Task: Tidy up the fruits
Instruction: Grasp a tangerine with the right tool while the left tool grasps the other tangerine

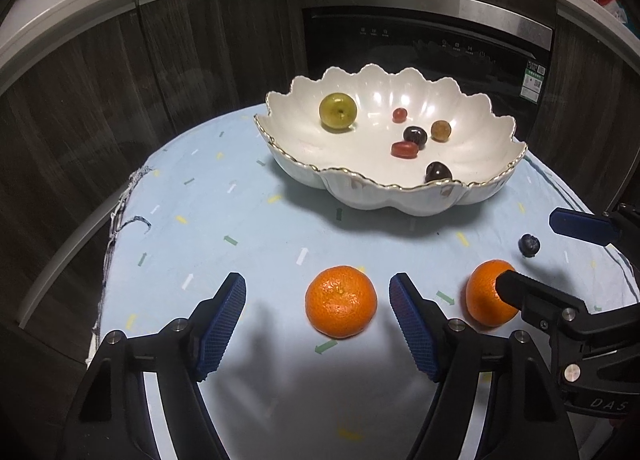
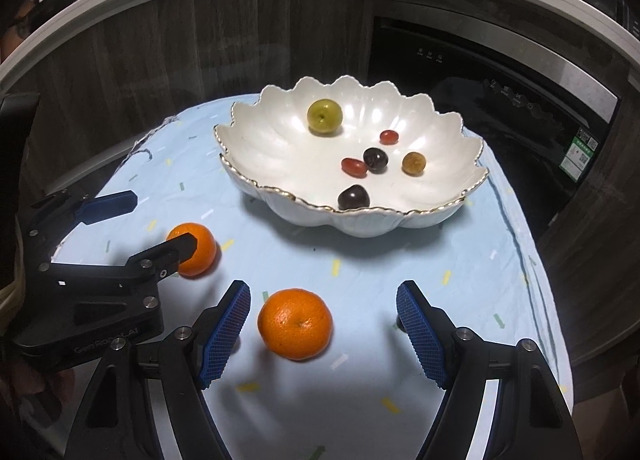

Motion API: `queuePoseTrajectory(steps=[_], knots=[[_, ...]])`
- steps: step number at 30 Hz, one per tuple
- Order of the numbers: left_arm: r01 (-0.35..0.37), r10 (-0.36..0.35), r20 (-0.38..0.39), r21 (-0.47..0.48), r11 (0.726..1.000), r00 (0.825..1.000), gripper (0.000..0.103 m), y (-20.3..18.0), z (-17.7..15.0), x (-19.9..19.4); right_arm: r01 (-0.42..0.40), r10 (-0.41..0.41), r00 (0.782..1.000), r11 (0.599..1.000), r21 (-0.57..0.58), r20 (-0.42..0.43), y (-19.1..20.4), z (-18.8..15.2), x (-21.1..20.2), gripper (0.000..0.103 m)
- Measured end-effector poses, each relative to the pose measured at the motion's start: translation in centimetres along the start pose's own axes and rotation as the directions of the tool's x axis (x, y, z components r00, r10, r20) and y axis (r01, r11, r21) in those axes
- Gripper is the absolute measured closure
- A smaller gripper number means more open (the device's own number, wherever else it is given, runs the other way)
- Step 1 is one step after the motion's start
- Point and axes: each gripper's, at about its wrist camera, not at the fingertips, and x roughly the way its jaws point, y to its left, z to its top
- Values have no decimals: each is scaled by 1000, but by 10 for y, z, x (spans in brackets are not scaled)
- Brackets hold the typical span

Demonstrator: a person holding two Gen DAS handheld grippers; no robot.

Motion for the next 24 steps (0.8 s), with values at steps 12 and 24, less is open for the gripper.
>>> queuePoseTrajectory(steps=[12, 24], knots=[[35, -35, -29, -4, 999, 999, 36, -2, -4, 17, -33, 32, 999, 999, -5, -43, 4, -7, 19, 27], [73, -74, -69, -19, 997, 995, 58, -7, -8, 32, -78, 79, 993, 997, 16, -87, 1, -13, 36, 42]])
